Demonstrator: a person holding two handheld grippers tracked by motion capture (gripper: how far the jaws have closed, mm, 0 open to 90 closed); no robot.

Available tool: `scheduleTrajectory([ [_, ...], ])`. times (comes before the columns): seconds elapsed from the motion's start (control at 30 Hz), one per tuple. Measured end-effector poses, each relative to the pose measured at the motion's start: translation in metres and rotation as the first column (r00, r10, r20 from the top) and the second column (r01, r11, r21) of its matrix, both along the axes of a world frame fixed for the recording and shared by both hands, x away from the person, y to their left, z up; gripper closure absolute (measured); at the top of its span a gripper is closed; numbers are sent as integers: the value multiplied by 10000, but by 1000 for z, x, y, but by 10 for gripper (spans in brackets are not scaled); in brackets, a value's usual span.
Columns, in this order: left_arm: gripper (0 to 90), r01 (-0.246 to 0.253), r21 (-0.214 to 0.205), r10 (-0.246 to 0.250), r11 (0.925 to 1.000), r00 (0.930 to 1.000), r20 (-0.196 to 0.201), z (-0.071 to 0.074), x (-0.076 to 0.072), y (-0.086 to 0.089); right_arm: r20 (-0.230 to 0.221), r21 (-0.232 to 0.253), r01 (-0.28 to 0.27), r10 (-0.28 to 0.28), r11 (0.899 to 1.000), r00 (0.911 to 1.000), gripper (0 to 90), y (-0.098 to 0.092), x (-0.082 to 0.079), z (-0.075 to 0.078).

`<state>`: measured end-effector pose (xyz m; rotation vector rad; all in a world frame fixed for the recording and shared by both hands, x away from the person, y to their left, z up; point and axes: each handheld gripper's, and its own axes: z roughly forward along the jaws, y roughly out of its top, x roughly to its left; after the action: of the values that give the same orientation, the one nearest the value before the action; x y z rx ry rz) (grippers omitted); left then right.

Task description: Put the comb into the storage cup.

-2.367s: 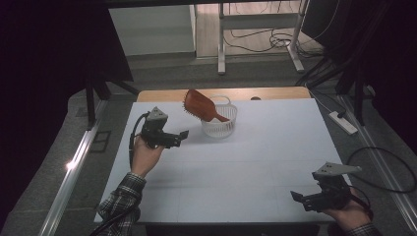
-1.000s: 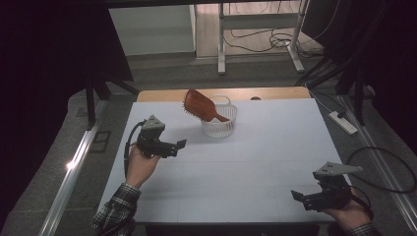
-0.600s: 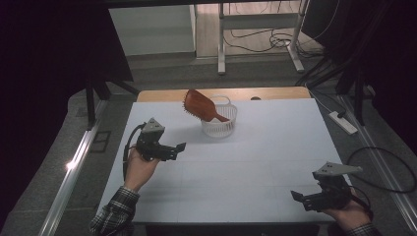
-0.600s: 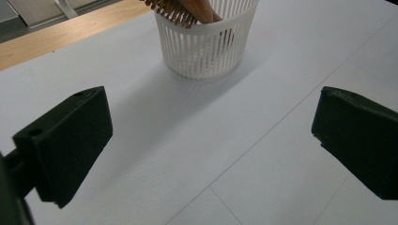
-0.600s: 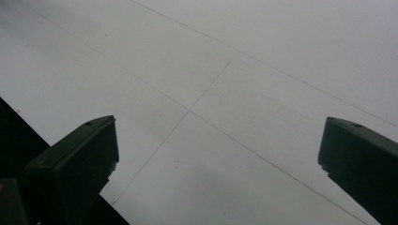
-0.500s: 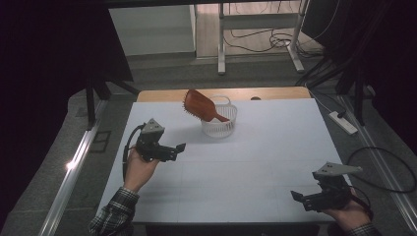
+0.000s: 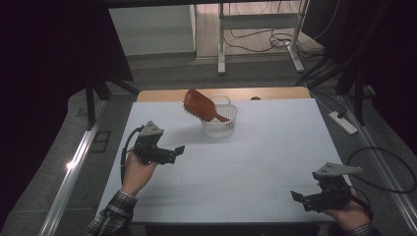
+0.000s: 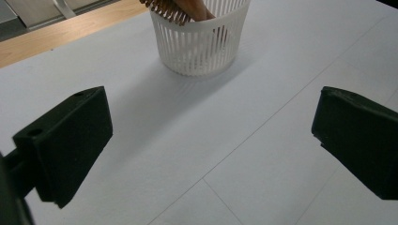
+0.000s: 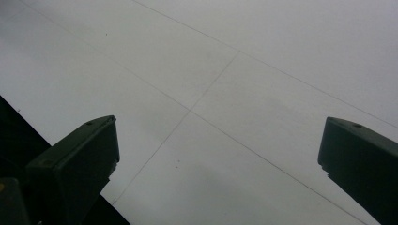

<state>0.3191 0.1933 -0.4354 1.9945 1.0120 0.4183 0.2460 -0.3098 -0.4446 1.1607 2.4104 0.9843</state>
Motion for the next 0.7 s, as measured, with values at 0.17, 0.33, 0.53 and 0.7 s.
scheduleTrajectory([
  [0.17,0,11,-8,-11,10000,10000,-14,0,-3,1,-3,4,5,-5,10000,10000,0,0,0,0],
  [0.33,0,15,29,-15,10000,10000,-21,0,-7,2,1,6,3,-3,10000,10000,0,0,0,0],
  [0.53,0,14,-9,-14,10000,10000,-30,-1,-13,3,1,17,-4,4,10000,10000,0,0,0,0],
  [0.7,0,7,-43,-7,10000,10000,-30,-3,-18,3,9,24,-9,9,10000,10000,0,0,0,0],
])
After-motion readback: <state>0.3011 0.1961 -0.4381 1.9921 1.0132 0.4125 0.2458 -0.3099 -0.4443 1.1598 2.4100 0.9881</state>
